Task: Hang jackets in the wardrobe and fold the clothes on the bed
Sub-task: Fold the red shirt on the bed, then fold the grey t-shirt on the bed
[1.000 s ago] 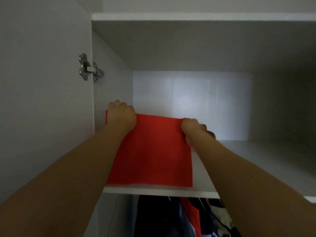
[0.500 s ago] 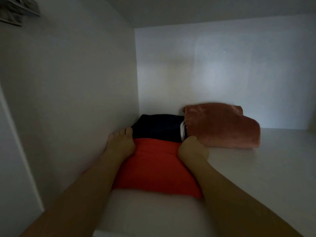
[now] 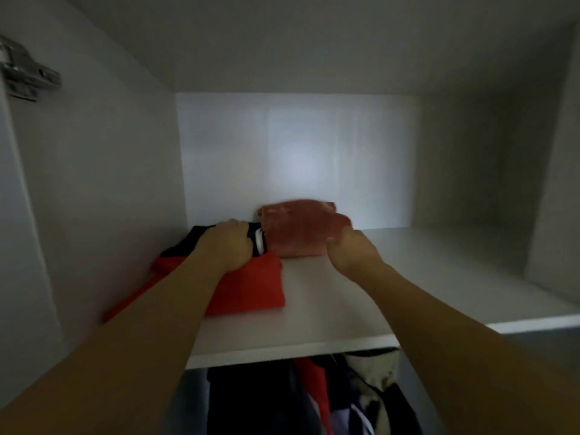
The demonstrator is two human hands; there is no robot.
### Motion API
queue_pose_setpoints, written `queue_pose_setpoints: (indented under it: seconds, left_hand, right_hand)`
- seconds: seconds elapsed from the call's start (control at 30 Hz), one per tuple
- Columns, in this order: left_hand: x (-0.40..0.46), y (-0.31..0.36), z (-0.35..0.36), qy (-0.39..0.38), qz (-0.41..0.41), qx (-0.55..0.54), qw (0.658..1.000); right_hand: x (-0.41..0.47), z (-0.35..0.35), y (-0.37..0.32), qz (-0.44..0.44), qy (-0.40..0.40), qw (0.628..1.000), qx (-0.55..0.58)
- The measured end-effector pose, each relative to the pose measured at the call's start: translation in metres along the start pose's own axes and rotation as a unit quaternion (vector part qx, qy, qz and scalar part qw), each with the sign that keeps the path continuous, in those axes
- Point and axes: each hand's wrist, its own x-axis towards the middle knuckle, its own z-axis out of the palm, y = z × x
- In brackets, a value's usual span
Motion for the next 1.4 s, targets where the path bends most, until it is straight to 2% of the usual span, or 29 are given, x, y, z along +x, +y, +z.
queue_pose_setpoints:
  seconds: [0.07,0.23,0.33,0.53,0.77,1.13,1.27,1.4]
  left_hand:
    - [-0.012,0.045,-0.006,0.031,0.063,-0.015,0.997]
    - [-0.050,0.165,-0.037,0.027,0.188,-0.014,0.982]
    - [-0.088,0.237,-0.062,0.025,0.235,-0.039,0.971]
    - [-0.215,0.390,-0.120,0.030,0.327,-0.099,0.939]
    - [-0.408,0.560,-0.184,0.014,0.415,-0.138,0.899]
    - [-0.657,0.751,-0.290,-0.040,0.581,-0.206,0.787]
    - [-0.745,0.792,-0.318,-0.061,0.611,-0.231,0.755]
    - [-0.834,0.818,-0.346,-0.078,0.642,-0.225,0.729]
  right_hand:
    - [-0.032,-0.034,0.026,0.009,0.022,0.999,-0.023]
    - [-0.132,-0.128,0.090,0.086,0.057,0.991,-0.091]
    - [-0.207,-0.180,0.121,0.134,0.083,0.979,-0.130]
    - [-0.386,-0.276,0.177,0.198,0.112,0.957,-0.183]
    - [-0.635,-0.388,0.250,0.291,0.121,0.922,-0.224]
    - [-0.926,-0.510,0.283,0.463,0.164,0.835,-0.249]
    - [-1.012,-0.535,0.286,0.510,0.169,0.804,-0.256]
    - [-1.101,-0.561,0.284,0.519,0.178,0.796,-0.255]
